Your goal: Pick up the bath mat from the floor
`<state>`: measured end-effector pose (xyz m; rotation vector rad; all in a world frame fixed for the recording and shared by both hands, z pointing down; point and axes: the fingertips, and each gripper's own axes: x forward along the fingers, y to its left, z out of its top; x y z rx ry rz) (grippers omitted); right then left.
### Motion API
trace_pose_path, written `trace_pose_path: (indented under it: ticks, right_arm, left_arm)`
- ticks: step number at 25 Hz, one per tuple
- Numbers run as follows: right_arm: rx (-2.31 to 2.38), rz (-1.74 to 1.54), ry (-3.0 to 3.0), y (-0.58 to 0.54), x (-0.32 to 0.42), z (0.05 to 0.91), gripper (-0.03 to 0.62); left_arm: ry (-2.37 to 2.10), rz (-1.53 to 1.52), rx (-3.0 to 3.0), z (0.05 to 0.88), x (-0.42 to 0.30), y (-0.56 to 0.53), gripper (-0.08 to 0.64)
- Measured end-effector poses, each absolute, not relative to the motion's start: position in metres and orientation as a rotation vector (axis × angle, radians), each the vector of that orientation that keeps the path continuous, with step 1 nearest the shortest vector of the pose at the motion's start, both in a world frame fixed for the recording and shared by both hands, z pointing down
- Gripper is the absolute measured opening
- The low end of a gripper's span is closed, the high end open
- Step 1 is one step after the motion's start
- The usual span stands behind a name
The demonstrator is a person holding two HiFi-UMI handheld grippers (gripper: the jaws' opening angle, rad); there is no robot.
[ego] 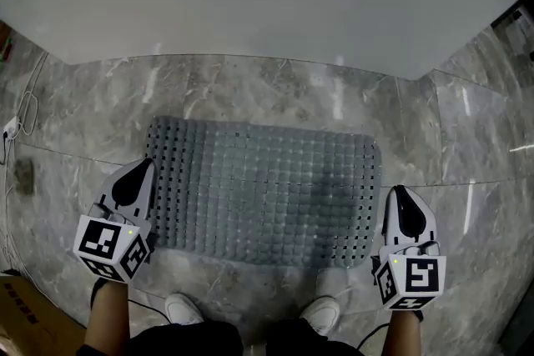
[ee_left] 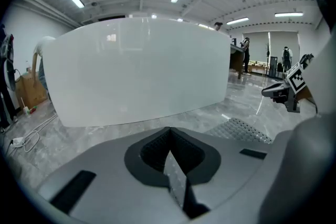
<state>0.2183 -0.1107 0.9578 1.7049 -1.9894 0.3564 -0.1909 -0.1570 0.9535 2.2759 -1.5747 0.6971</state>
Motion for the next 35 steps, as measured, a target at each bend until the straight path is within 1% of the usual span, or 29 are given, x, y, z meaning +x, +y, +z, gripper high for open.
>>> trace_pose_path:
  ticks: [1, 3, 5, 6, 7, 8, 11, 12, 13, 16, 20, 26, 35]
  right_arm:
    - [1.688, 0.388, -1.989, -0.108, 0.218, 0.97, 0.033]
    - [1.657, 0.482, -1.999, -0.101, 0.218, 0.993, 0.128]
    - [1.625, 0.565, -1.985, -0.093, 0.221, 1.016, 0.156]
    - [1.605, 0.603, -1.959, -0.088, 0.224, 1.03, 0.175]
    - [1.586, 0.641, -1.928, -0.083, 0.229, 1.043, 0.2]
    - [1.571, 0.681, -1.895, -0.078, 0.233, 1.056, 0.234]
    - [1.528, 0.803, -1.792, -0.065, 0.245, 1.092, 0.275]
    - [1.509, 0.837, -1.756, -0.061, 0.248, 1.104, 0.287]
    - [1.492, 0.863, -1.721, -0.056, 0.252, 1.115, 0.296]
    - [1.468, 0.899, -1.637, -0.048, 0.264, 1.139, 0.307]
    - [1.449, 0.929, -1.578, -0.045, 0.272, 1.159, 0.31]
    - [1.403, 0.982, -1.498, -0.04, 0.276, 1.183, 0.309]
    - [1.362, 1.099, -1.489, -0.04, 0.275, 1.19, 0.307]
  left_arm:
    - [-1.564, 0.716, 2.262, 0.965, -0.195, -0.155, -0.002]
    - [-1.542, 0.761, 2.231, 0.986, -0.203, -0.15, 0.0]
    - [-1.507, 0.816, 2.197, 1.006, -0.209, -0.144, 0.004]
    - [-1.48, 0.843, 2.172, 1.018, -0.212, -0.139, 0.074]
    - [-1.458, 0.864, 2.139, 1.03, -0.215, -0.135, 0.195]
    - [-1.45, 0.879, 2.101, 1.041, -0.22, -0.132, 0.221]
    - [-1.459, 0.941, 1.995, 1.069, -0.242, -0.125, 0.244]
    - [-1.452, 0.973, 1.966, 1.08, -0.25, -0.122, 0.275]
    - [-1.441, 1.007, 1.936, 1.091, -0.258, -0.12, 0.288]
    - [-1.422, 1.064, 1.839, 1.122, -0.281, -0.114, 0.324]
    - [-1.422, 1.087, 1.746, 1.147, -0.304, -0.112, 0.334]
    - [-1.377, 1.103, 1.638, 1.184, -0.323, -0.104, 0.341]
    - [-1.34, 1.018, 1.629, 1.193, -0.322, -0.104, 0.339]
